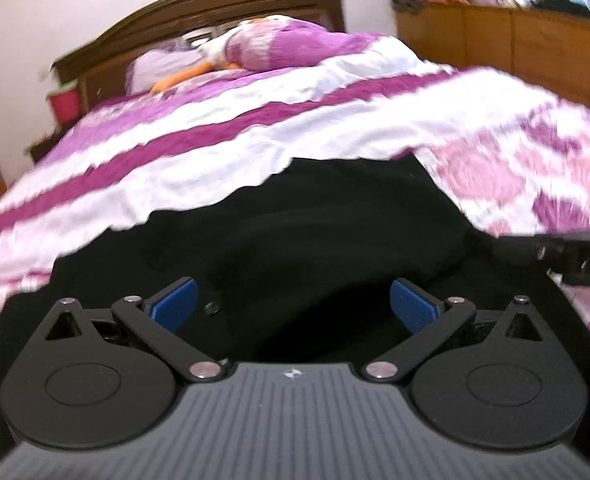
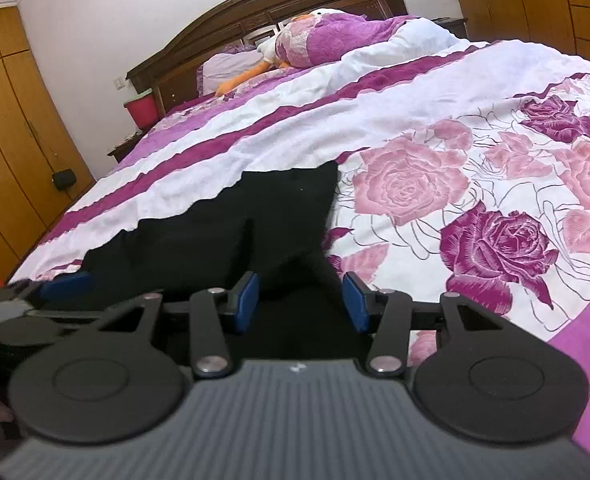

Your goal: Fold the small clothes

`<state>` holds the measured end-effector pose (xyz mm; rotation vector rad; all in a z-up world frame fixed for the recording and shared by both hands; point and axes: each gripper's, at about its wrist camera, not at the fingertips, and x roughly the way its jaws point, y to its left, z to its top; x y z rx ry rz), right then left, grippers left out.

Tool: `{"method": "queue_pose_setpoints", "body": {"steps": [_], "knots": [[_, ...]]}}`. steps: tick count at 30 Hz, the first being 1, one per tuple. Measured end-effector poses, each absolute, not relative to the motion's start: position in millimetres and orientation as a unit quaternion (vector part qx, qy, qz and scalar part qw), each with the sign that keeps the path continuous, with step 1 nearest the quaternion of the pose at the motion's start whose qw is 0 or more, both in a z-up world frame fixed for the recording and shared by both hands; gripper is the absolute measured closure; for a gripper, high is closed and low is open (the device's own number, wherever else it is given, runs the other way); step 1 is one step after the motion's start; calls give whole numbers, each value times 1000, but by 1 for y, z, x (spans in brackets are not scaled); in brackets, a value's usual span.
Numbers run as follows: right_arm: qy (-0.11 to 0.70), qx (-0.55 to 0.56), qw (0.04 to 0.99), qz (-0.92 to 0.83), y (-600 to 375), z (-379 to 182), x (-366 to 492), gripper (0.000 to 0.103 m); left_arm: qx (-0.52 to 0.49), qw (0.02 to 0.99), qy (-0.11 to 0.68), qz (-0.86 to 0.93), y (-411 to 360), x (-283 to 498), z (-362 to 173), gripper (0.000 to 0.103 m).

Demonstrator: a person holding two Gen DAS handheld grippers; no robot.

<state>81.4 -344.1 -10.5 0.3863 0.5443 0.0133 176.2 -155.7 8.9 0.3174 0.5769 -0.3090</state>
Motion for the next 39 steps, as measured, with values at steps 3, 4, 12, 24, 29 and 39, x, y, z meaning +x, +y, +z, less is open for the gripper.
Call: {"method": "queue_pose_setpoints", "body": {"steps": [3, 4, 12, 24, 29, 39], "knots": [[265, 193, 945, 5, -348, -12, 79, 53, 200, 930, 268, -152, -172, 182, -4, 4], [265, 195, 944, 6, -349, -13, 79, 53, 212, 929, 264, -151, -177, 185, -9, 8], [264, 204, 943, 15, -353, -19, 77, 53, 181, 938, 252, -153, -174, 202, -12, 88], [271, 180, 945, 24, -339, -25, 82, 52, -39, 973, 227, -28, -63, 199, 20, 91], [284, 164, 945, 16, -336, -31, 84, 53, -78, 956, 281, -18, -20, 198, -1, 84], [287, 145, 947, 21, -335, -24, 86, 52, -95, 957, 273, -16, 27, 171, -9, 43]]}}
